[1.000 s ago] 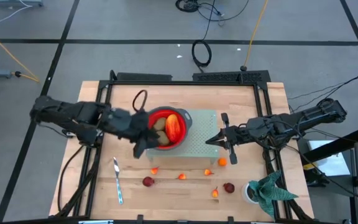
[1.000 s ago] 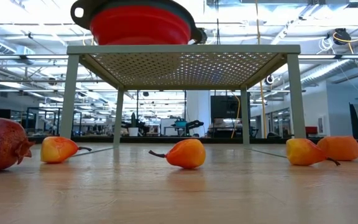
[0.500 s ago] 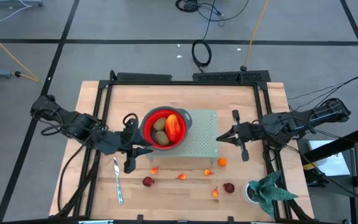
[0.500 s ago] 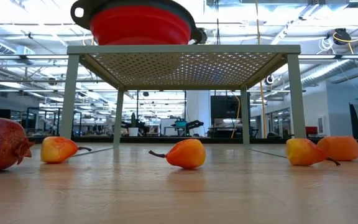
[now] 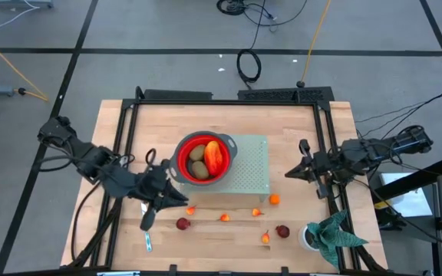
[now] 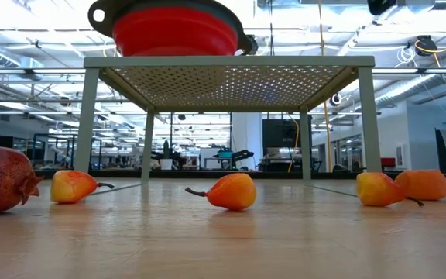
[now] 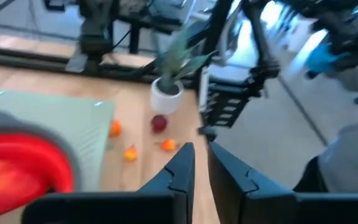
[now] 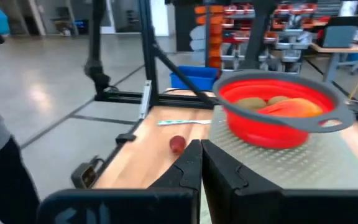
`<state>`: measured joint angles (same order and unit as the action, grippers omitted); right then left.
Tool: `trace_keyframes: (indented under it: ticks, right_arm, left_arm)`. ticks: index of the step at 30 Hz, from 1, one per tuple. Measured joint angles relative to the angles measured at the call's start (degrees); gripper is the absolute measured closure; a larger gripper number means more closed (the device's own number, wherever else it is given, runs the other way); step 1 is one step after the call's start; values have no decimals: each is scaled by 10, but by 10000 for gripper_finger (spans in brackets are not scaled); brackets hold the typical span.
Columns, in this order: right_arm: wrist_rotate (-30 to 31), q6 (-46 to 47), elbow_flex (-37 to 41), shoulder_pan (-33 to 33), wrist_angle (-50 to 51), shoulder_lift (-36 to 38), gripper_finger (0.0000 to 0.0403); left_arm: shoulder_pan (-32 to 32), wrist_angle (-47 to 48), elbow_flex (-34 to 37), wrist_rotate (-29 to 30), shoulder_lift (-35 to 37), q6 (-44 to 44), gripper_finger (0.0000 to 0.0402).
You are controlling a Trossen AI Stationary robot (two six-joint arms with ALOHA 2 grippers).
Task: Pick & Place Fruit
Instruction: Put the pomegranate fruit into the strainer
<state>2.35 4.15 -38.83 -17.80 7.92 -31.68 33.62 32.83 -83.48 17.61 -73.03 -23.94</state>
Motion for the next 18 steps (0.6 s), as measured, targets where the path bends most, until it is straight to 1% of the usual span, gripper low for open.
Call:
trace_keyframes:
  ticks: [3, 9, 11, 15, 18]
  right_arm:
    - [1, 13, 26, 0, 1, 34, 402]
    - [4, 27, 70, 0, 0, 95, 402]
    - [5, 29, 82, 0, 0, 112, 402]
    - [5, 29, 102, 0, 0, 139, 402]
    - [5, 29, 109, 1, -2, 154, 402]
  left_arm:
    - [9, -14, 0, 1, 0, -12, 372]
    - [18, -12, 0, 4, -4, -118, 397]
    - [18, -3, 0, 4, -9, -151, 399]
    - [25, 46, 0, -4, -19, -271, 399]
    - [25, 100, 0, -37, -30, -390, 399]
